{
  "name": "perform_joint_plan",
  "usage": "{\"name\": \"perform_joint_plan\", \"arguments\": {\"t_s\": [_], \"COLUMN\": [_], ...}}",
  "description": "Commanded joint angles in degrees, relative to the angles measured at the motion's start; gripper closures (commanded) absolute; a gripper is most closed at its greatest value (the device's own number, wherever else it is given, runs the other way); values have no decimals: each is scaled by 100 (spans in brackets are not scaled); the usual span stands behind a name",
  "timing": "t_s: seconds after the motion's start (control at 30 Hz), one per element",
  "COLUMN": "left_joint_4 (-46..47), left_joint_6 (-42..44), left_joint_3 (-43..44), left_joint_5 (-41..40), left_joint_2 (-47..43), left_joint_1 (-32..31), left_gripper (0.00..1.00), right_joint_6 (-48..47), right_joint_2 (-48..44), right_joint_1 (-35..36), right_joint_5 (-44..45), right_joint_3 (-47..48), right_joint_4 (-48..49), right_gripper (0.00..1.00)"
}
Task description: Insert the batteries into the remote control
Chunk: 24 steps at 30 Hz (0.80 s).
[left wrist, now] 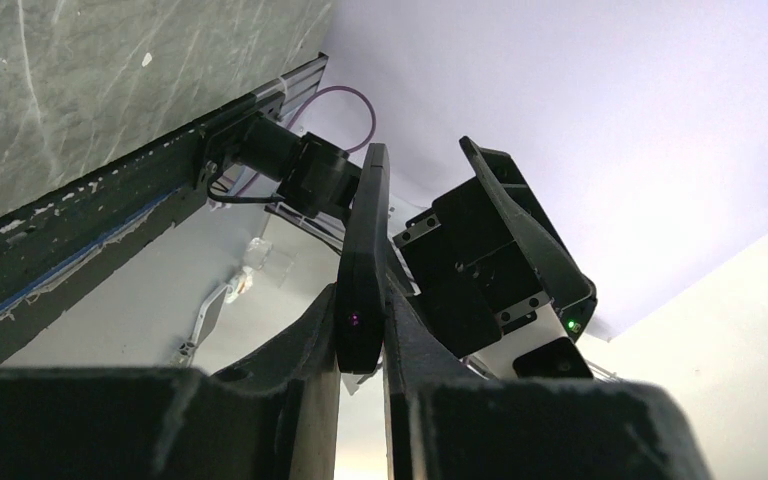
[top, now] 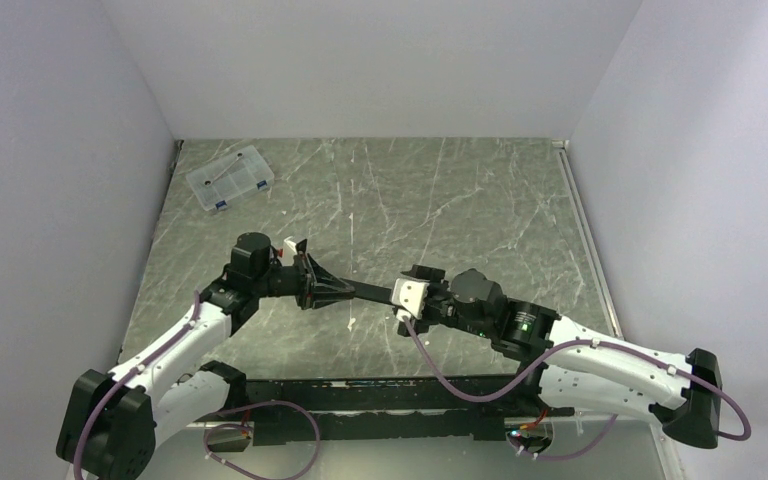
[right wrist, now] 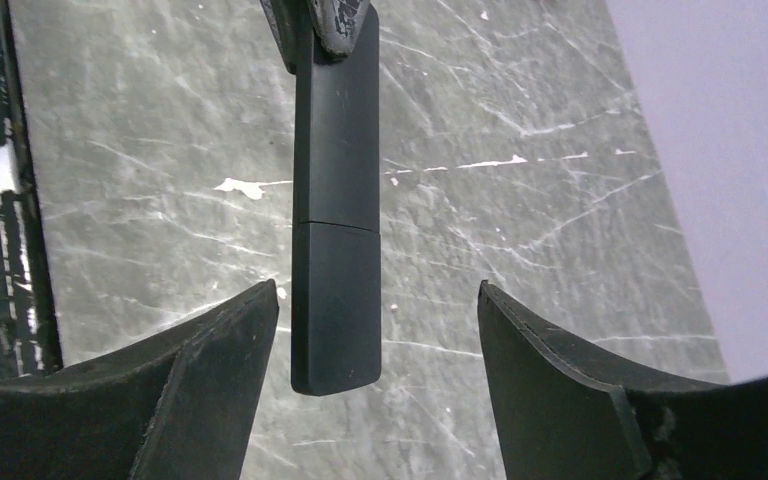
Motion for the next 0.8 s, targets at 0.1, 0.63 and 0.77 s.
{"name": "perform_joint_plan", "arguments": {"t_s": [0.1, 0.63, 0.77], "left_joint_4": [692, 899, 890], "left_joint_6": [-477, -696, -686], "left_joint_3": [-147, -193, -160], "left_joint_5": [310, 414, 415], "left_joint_2": [-64, -24, 23], "left_joint_1": [74, 95, 96], "left_gripper": [100, 100, 100], "right_joint_6": [-611, -786, -771], "right_joint_2": [209, 410, 395], "right_joint_1": [186, 398, 399], "right_joint_5": [575, 1098, 1053], "right_joint_3": [102, 245, 289], "right_joint_4": [384, 386, 301], "right_gripper": [33, 77, 100]}}
